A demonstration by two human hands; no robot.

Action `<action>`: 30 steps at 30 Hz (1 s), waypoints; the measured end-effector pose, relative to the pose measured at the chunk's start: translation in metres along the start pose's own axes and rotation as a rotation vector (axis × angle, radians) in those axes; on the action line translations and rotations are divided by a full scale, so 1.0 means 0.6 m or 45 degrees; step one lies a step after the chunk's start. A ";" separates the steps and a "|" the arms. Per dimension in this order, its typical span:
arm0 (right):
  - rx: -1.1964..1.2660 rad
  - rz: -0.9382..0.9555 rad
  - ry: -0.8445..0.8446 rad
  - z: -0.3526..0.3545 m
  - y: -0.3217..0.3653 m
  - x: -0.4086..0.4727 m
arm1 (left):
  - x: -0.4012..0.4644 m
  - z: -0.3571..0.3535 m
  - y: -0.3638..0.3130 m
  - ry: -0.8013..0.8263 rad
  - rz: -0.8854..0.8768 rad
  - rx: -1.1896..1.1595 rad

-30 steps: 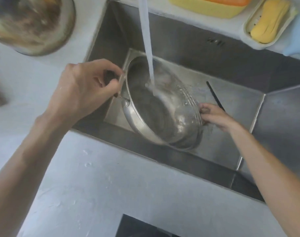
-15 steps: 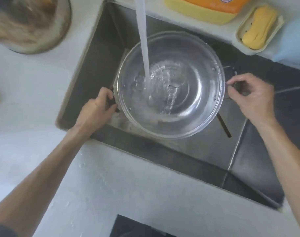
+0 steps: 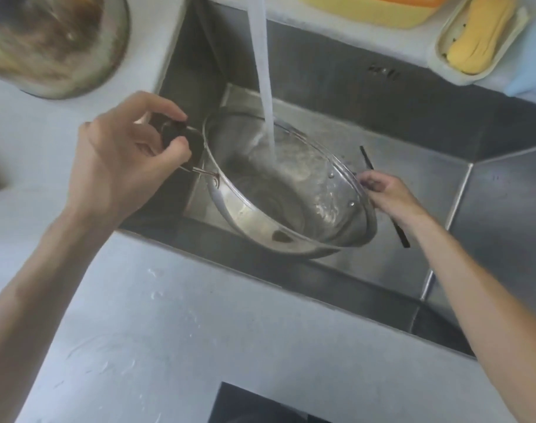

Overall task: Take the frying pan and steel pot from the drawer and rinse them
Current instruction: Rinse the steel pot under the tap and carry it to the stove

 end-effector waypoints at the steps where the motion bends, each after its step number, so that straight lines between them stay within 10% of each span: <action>1: -0.015 0.001 -0.024 0.012 0.006 -0.003 | -0.003 -0.005 0.020 0.019 0.097 -0.025; 9: -0.084 0.273 -0.348 0.110 0.089 -0.076 | -0.040 -0.103 0.139 0.578 0.354 0.078; 20: -0.164 0.455 -0.437 0.123 0.064 -0.074 | 0.015 -0.135 0.122 0.324 0.144 0.030; 30: -0.373 1.089 -0.733 0.131 0.085 -0.147 | 0.027 -0.167 0.143 0.380 0.023 -0.397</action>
Point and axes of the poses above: each hand's wrist, its own x-axis towards the middle knuckle, its own z-axis out of the back of the hand, y = z × x, the point moved 5 cm from there along x, towards the middle knuckle, and after that the axes turned 11 degrees about -z, right-handed, at the moved point
